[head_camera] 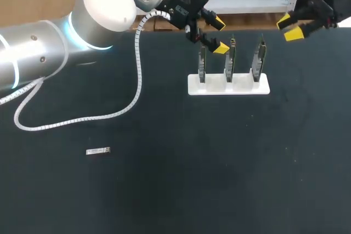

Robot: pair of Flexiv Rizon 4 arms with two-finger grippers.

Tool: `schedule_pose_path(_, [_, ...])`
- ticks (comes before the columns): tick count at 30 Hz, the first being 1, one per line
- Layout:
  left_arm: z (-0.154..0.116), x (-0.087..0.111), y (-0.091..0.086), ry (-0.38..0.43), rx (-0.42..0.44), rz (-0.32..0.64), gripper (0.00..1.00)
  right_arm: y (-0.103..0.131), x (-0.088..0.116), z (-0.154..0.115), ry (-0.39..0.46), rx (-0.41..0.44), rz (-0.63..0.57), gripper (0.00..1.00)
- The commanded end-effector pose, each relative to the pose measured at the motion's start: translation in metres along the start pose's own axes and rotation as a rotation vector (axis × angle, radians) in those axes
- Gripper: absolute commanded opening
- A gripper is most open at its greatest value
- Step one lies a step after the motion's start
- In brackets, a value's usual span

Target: Pick up the optical module with the left hand, and insert it into the network port with the right hand.

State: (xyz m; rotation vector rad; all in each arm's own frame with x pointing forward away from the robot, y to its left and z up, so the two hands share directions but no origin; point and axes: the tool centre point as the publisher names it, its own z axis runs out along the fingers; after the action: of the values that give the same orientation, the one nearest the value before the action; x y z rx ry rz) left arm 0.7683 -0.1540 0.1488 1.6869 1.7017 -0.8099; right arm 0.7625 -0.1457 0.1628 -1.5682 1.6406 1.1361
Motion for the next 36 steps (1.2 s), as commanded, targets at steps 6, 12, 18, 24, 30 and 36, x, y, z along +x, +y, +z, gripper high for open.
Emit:
schedule_pose_path(6, [0.0,-0.001,0.001,0.004,0.002,-0.002,1.0,0.002,0.0,0.001,0.001,0.006,-0.002,1.0])
schedule_pose_path(12, [0.0,-0.001,0.001,0.004,0.002,-0.002,1.0,0.002,0.0,0.001,0.001,0.006,-0.002,1.0])
schedule_pose_path(18, [-0.018,-0.015,0.007,-0.041,-0.033,0.042,1.0,0.002,0.0,0.001,0.001,0.006,-0.002,1.0])
schedule_pose_path(24, [-0.058,-0.035,0.014,-0.087,-0.111,0.107,1.0,0.002,0.0,0.001,0.001,0.006,-0.002,1.0])
schedule_pose_path(30, [-0.119,-0.042,0.009,-0.018,-0.269,0.183,1.0,0.002,0.0,0.001,0.001,0.006,-0.002,1.0])
schedule_pose_path(36, [-0.177,-0.015,-0.009,0.323,-0.472,0.143,1.0,0.002,0.0,0.001,0.001,0.006,-0.002,1.0])
